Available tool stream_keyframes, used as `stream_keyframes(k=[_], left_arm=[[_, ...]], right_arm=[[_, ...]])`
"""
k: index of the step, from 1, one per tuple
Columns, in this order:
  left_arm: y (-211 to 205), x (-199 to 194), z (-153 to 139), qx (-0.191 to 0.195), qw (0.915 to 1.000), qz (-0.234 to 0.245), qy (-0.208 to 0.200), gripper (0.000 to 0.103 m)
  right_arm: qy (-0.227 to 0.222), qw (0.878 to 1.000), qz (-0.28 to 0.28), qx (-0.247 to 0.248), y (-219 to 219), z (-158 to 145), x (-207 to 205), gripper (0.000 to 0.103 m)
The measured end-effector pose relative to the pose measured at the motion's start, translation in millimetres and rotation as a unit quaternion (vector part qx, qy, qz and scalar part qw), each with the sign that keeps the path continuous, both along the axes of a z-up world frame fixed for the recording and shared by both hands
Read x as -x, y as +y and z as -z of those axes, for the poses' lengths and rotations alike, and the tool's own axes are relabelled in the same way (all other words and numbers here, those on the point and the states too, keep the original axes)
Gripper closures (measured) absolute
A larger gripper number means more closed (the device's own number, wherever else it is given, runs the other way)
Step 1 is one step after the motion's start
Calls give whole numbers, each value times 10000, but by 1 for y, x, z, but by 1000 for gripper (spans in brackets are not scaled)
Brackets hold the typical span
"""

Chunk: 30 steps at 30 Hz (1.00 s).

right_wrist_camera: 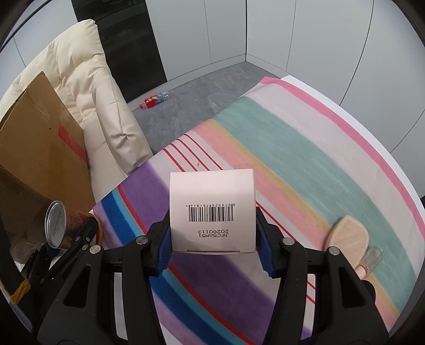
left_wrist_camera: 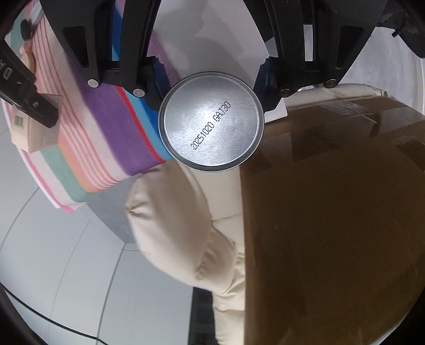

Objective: Organize objects
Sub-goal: 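Carry the red can over the cardboard box with left tool while right tool carries the barcode box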

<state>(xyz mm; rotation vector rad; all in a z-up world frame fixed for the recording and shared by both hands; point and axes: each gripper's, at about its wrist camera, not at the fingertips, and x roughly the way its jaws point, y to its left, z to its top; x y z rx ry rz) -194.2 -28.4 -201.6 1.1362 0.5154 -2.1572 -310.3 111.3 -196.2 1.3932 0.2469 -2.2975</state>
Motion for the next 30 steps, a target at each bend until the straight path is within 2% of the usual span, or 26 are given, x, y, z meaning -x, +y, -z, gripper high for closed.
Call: stream_keyframes(k=[7, 16, 24, 30], left_arm=[[19, -8, -40, -82, 9987, 393, 305, 49], [21, -28, -121, -68, 9936, 826, 761, 49], [-13, -47, -175, 73, 9894, 1035, 1015, 49], [-52, -60, -201, 231, 9874, 1167, 1042, 49]], right_arm=[[118, 9998, 170, 10, 8, -35, -10, 47], [563, 9977, 359, 78, 5, -119, -35, 47], [836, 9958, 336, 141, -22, -179, -66, 47], [892, 9945, 362, 404, -54, -199, -91, 47]])
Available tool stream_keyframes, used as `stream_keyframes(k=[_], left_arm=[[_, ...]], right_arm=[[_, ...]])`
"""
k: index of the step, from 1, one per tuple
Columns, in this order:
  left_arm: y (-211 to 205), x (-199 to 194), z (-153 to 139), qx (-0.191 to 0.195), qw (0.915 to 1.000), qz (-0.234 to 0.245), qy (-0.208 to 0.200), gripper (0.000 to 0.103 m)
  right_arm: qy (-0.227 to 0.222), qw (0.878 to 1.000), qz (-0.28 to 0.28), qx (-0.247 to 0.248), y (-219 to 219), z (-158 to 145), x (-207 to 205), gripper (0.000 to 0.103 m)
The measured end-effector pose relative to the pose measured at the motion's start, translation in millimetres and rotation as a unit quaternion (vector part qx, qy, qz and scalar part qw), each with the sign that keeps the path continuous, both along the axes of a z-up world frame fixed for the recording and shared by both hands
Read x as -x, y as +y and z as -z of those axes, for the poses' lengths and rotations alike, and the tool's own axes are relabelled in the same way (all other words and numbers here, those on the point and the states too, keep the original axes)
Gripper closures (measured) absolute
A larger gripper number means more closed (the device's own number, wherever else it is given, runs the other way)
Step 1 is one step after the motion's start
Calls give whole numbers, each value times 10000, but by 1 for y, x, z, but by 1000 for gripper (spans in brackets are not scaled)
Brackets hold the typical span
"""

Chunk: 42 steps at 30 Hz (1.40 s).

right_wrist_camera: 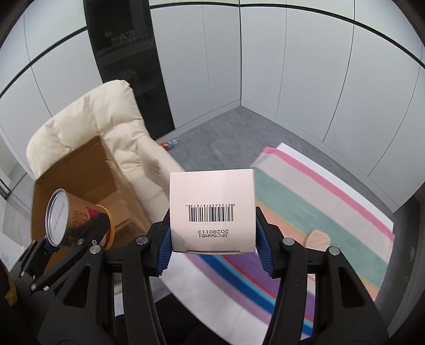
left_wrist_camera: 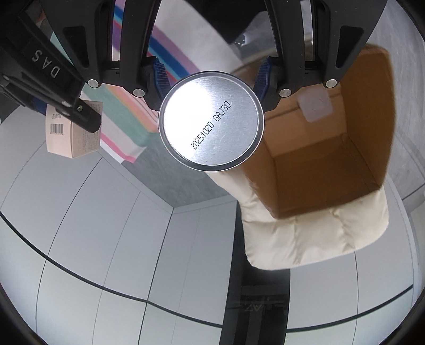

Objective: Organize objects
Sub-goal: 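Carry the red can over the cardboard box with left tool while right tool carries the barcode box, then open left tool to drop the red can while right tool drops the barcode box into the box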

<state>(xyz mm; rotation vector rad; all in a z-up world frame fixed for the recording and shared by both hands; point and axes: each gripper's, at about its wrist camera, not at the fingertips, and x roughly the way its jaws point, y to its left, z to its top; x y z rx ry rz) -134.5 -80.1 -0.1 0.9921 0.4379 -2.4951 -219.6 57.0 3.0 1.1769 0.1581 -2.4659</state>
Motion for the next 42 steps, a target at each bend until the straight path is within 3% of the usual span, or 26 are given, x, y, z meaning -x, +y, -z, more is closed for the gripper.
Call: stream_keyframes(k=[5, 14, 21, 27, 33, 35, 37, 40, 42], left_arm=[[-44, -22, -13, 70, 9999, -28, 71, 49], [-109, -61, -7, 253, 9995, -179, -106, 49], [-141, -67, 18, -122, 9988, 24, -467, 48], [-160, -70, 29, -264, 9972, 28, -694, 48], [-164, -72, 36, -347, 9957, -21, -859, 48], [-163, -73, 34, -224, 9960, -93, -856, 41], [-159, -74, 28, 124, 9963, -200, -833, 27], [-157, -74, 23, 353, 9959, -269, -785, 2], [-156, -76, 21, 497, 9952, -362, -767, 1]], right_arm=[[105, 9996, -239, 98, -36, -9, -15, 47], [121, 9957, -912, 104, -111, -9, -36, 47], [-99, 9905, -1367, 110, -158, 6, -42, 47], [-444, 9874, -1520, -34, -179, 28, -38, 47], [-484, 9848, -1654, -208, -194, 37, -42, 47], [-547, 9841, -1675, -203, -196, 39, -41, 46], [-547, 9842, -1669, -219, -196, 40, -41, 46], [-583, 9852, -1605, -161, -194, 40, -39, 32], [-538, 9866, -1535, -117, -191, 36, -38, 23]])
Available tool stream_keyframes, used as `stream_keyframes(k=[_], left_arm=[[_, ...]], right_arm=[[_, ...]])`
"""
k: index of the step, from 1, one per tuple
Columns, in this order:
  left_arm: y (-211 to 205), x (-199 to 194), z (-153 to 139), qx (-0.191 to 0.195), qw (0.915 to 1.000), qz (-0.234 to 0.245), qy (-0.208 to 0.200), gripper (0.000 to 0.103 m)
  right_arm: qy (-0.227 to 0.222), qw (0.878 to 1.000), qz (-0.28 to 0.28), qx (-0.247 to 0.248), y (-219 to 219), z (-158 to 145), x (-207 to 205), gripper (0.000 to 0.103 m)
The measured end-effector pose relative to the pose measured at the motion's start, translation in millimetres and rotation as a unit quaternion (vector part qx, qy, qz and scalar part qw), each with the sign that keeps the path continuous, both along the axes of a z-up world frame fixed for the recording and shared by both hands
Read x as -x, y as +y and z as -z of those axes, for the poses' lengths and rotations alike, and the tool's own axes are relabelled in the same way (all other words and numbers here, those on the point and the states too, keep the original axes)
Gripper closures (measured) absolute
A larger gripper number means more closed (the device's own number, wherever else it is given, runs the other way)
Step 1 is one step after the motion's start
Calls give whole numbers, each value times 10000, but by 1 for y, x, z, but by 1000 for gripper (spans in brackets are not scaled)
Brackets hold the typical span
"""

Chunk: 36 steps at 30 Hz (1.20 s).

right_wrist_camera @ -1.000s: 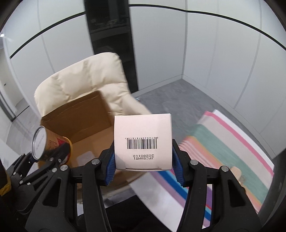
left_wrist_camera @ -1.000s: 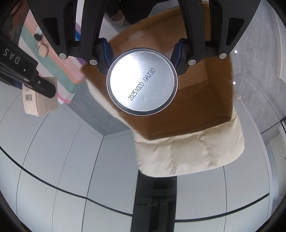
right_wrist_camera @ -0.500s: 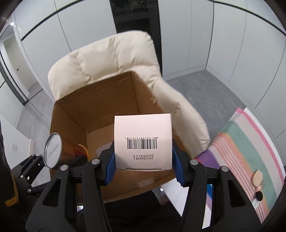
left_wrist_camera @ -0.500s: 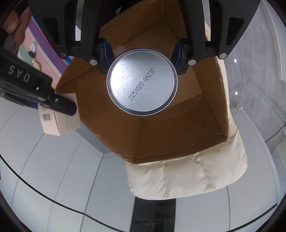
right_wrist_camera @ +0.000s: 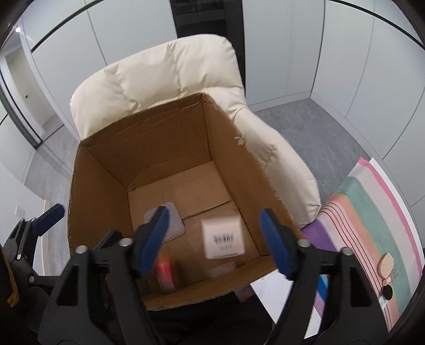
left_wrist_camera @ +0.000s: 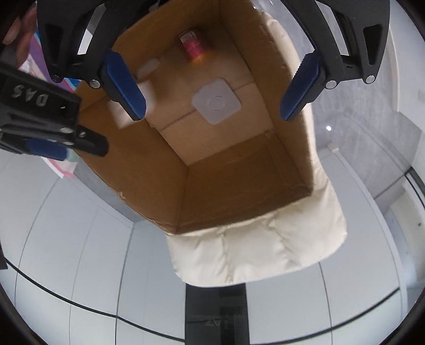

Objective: Organize objects
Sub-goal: 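Open left tool to drop the red can while right tool drops the barcode box into the box, then move both tools back over the rug toward the puff and compact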

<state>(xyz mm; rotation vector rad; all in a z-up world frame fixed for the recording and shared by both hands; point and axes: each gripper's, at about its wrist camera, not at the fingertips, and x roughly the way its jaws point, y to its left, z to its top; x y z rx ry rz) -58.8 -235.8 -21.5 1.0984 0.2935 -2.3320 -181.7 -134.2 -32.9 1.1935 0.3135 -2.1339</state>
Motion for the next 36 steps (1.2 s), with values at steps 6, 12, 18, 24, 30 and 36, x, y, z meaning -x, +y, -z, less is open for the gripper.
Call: stream_keyframes(k=[6, 12, 18, 24, 30, 36], left_arm=[[4, 1, -4, 30, 10000, -23, 55, 1], [19, 13, -10, 61, 9996, 185, 191, 1], [43, 28, -12, 27, 9985, 494, 221, 1], [68, 42, -14, 57, 9968, 755, 252, 1], [87, 54, -14, 48, 9951, 942, 281, 1], [111, 66, -14, 23, 9926, 1181, 292, 1]], right_arm=[[180, 9996, 116, 176, 12, -12, 1, 11], [340, 9988, 303, 200, 34, -18, 6, 6], [355, 9971, 646, 195, 68, -18, 19, 6], [426, 9951, 887, 134, 100, -18, 25, 6], [518, 9926, 1099, 62, 129, -20, 30, 3], [579, 9890, 1362, -43, 161, -21, 34, 1]])
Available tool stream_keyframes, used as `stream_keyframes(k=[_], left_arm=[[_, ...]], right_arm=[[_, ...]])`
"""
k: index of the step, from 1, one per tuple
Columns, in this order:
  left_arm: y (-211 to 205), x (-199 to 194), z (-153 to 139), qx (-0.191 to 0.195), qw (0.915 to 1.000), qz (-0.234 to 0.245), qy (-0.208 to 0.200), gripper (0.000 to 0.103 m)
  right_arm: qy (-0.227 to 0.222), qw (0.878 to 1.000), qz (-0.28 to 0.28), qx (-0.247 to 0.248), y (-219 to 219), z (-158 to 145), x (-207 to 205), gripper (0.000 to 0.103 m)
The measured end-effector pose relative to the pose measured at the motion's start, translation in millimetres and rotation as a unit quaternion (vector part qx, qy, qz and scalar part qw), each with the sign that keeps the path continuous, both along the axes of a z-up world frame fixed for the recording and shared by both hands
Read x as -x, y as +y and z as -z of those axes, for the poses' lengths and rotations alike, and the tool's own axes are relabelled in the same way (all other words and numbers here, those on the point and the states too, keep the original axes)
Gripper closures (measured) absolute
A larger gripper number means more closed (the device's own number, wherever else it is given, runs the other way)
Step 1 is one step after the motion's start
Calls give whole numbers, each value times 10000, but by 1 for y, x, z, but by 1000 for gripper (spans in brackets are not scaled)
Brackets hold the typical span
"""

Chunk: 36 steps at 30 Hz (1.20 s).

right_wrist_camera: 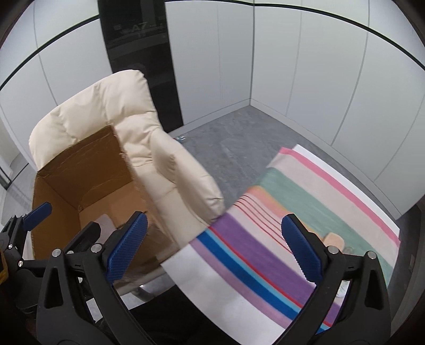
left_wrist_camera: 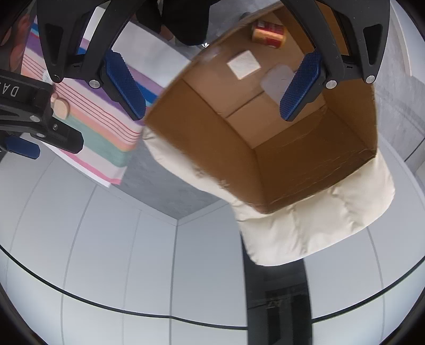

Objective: Organize objects
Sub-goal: 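Move both tools back over the rug toward the puff and compact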

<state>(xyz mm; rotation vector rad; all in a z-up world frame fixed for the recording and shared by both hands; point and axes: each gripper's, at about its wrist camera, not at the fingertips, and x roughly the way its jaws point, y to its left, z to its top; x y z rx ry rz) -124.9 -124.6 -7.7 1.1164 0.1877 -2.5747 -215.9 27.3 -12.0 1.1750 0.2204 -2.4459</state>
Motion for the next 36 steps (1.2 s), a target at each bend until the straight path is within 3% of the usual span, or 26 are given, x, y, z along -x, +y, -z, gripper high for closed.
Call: stream_keyframes(k=[23, 36], left_arm=[[111, 37, 4, -69, 9945, 1042, -73, 1], [186, 56, 15, -147, 9829, 1820, -219, 1]], right_arm=[[-102, 9954, 952, -77, 124, 7, -1, 0], [-104, 9863, 1644, -66, 206, 10, -11, 0]])
